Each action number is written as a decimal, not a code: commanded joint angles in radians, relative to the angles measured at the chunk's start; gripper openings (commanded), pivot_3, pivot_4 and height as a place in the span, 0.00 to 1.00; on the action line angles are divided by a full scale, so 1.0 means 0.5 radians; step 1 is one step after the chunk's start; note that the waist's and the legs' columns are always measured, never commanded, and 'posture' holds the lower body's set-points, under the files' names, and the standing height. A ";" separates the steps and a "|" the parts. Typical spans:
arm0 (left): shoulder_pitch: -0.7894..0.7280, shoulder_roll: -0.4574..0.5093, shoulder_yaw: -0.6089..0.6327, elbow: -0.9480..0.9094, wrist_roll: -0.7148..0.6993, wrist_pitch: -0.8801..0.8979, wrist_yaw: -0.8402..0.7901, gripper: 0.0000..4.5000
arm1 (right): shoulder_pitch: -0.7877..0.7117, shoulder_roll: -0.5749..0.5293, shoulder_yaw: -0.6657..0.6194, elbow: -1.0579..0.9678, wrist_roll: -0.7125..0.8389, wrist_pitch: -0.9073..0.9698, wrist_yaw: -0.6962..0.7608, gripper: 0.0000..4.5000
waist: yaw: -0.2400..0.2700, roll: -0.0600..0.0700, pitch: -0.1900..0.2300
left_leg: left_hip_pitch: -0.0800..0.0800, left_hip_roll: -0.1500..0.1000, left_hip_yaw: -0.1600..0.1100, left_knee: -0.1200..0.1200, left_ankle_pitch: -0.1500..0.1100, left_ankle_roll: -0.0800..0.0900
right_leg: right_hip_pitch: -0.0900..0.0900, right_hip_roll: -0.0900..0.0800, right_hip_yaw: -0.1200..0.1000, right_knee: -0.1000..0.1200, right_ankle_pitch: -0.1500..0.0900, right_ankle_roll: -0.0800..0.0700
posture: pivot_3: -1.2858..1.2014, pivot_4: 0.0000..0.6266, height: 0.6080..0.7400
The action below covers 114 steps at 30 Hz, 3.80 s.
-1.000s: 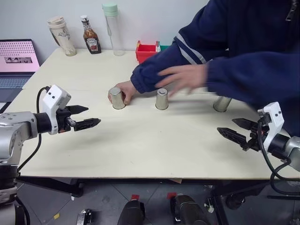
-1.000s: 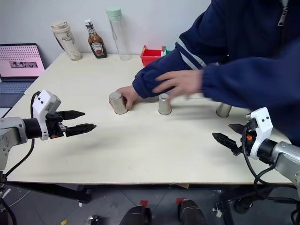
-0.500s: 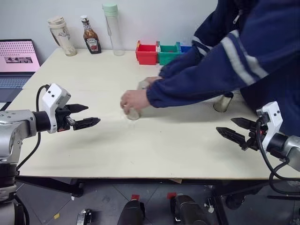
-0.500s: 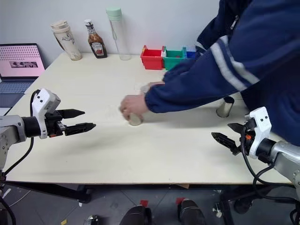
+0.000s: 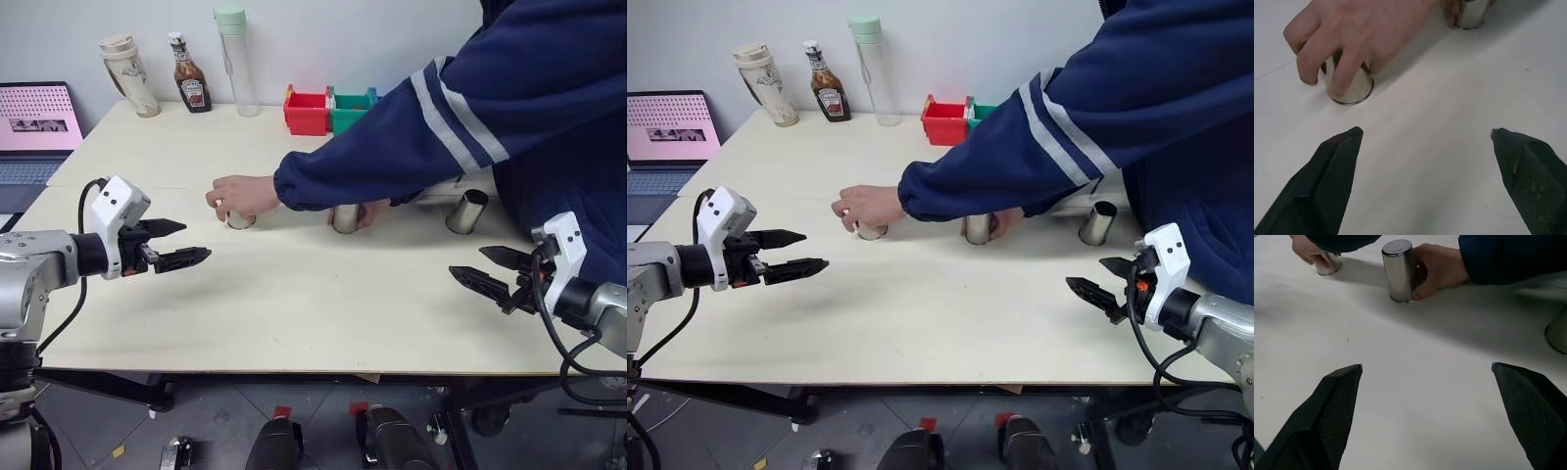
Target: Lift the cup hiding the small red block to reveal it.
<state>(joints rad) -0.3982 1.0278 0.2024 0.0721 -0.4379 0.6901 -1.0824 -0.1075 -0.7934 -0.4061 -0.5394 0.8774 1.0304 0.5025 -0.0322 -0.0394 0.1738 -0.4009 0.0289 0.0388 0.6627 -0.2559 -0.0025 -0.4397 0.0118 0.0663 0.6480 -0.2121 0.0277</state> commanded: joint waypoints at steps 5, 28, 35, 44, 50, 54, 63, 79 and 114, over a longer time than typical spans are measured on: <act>0.011 0.028 0.029 -0.145 -0.035 0.020 0.000 0.99 | -0.062 -0.031 0.213 -0.041 -0.101 -0.125 0.090 1.00 | -0.002 0.000 0.000 | 0.000 0.000 0.000 0.000 0.000 0.000 | 0.000 0.000 0.000 0.000 0.000 0.000 | 0.52 0.24 1.00; 0.207 -0.907 -0.251 -0.815 0.036 -0.255 0.749 0.99 | -1.617 1.196 1.012 2.587 -1.313 -1.681 0.011 1.00 | -0.018 -0.004 -0.003 | 0.000 -0.001 0.005 0.003 0.001 -0.001 | 0.000 0.001 0.006 0.000 0.019 -0.002 | 0.52 0.24 1.00; 0.157 -1.016 -0.312 -0.791 0.061 -0.278 0.834 0.99 | -1.849 1.329 0.955 3.054 -1.395 -1.944 0.022 1.00 | -0.039 -0.003 -0.002 | 0.001 0.000 0.004 0.002 0.001 -0.001 | 0.000 0.001 0.005 0.003 0.019 -0.003 | 0.52 0.24 1.00; 0.093 -1.022 -0.341 -0.723 0.071 -0.301 0.824 0.99 | -2.055 1.441 0.862 3.437 -1.482 -2.140 -0.006 1.00 | -0.051 -0.003 -0.002 | 0.001 0.000 0.003 0.002 0.001 -0.001 | 0.000 0.001 0.004 0.003 0.019 -0.003 | 0.52 0.24 1.00; 0.049 -1.049 -0.358 -0.685 0.078 -0.309 0.837 1.00 | -2.104 1.463 0.835 3.545 -1.556 -2.240 -0.040 0.92 | -0.052 -0.003 -0.002 | 0.001 0.000 0.003 0.002 0.001 -0.001 | 0.000 0.001 0.004 0.003 0.019 -0.003 | 0.52 0.24 1.00; 0.035 -1.069 -0.369 -0.666 0.090 -0.318 0.839 1.00 | -2.118 1.470 0.813 3.585 -1.596 -2.295 -0.073 0.72 | -0.052 -0.003 -0.002 | 0.001 0.000 0.003 0.002 0.001 -0.001 | 0.000 0.001 0.005 0.004 0.019 -0.003 | 0.52 0.24 1.00; 0.008 -1.077 -0.353 -0.654 0.090 -0.305 0.846 1.00 | -2.134 1.460 0.755 3.583 -1.593 -2.360 -0.024 0.57 | -0.052 -0.003 -0.002 | 0.001 0.000 0.003 0.002 0.001 -0.001 | 0.000 0.001 0.005 0.003 0.019 -0.003 | 0.52 0.24 1.00; 0.019 -1.060 -0.351 -0.644 0.084 -0.294 0.852 1.00 | -1.604 1.103 0.629 2.111 -1.357 -1.551 0.111 0.57 | -0.029 -0.002 -0.001 | -0.001 -0.001 -0.001 0.000 0.001 -0.001 | 0.000 0.000 0.001 0.001 0.019 -0.004 | 0.52 0.24 1.00; 0.120 -0.485 -0.004 -0.719 -0.150 0.099 0.550 1.00 | -0.388 0.316 0.485 0.095 -0.581 -0.091 0.439 0.99 | -0.046 0.001 0.001 | 0.002 0.003 -0.002 -0.001 0.001 0.000 | -0.001 0.003 0.001 0.002 0.010 0.003 | 0.52 0.24 1.00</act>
<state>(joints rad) -0.3326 0.7430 0.1368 -0.2495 -0.4716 0.7124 -0.7708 -0.3138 -0.5953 -0.1034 -0.3420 0.4607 0.8600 0.6793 -0.0551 -0.0388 0.1742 -0.4004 0.0299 0.0370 0.6622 -0.2555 -0.0027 -0.4401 0.0134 0.0661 0.6492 -0.2073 0.0295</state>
